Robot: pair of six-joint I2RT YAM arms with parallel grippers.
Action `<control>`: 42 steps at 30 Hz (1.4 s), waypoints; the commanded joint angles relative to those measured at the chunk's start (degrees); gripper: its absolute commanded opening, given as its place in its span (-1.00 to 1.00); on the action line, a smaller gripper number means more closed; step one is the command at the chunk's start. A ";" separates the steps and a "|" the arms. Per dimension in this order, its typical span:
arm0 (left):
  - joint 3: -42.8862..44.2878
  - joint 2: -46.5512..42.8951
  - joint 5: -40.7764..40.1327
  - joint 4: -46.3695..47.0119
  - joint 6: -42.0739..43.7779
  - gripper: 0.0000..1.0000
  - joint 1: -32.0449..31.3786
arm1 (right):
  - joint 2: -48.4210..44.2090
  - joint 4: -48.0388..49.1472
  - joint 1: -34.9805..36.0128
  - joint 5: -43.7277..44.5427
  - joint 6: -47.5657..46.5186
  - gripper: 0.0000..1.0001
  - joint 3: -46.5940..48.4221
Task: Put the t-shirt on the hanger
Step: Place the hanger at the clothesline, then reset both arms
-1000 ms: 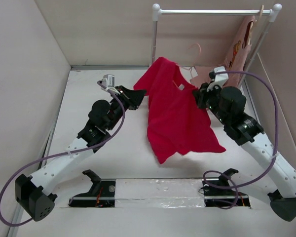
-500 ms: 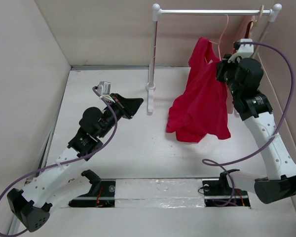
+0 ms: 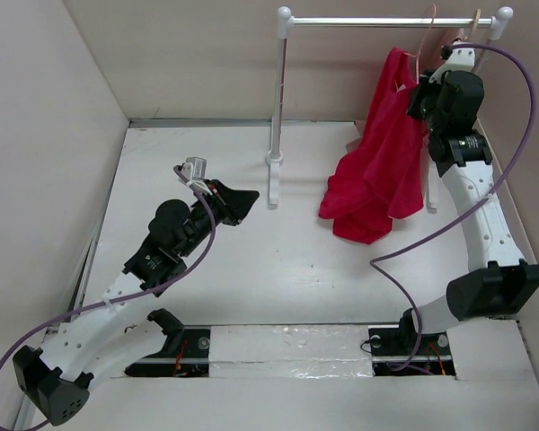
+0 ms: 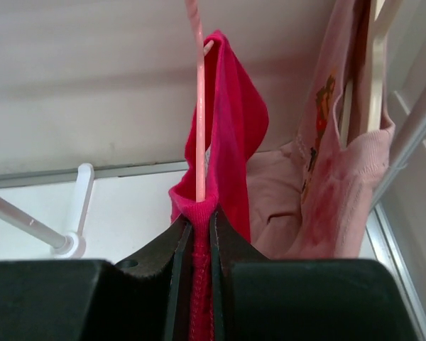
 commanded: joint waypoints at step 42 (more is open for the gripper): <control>13.97 -7.50 -10.83 -12.52 4.96 0.72 0.12 | -43.07 13.74 -6.30 -11.55 7.57 1.00 -22.96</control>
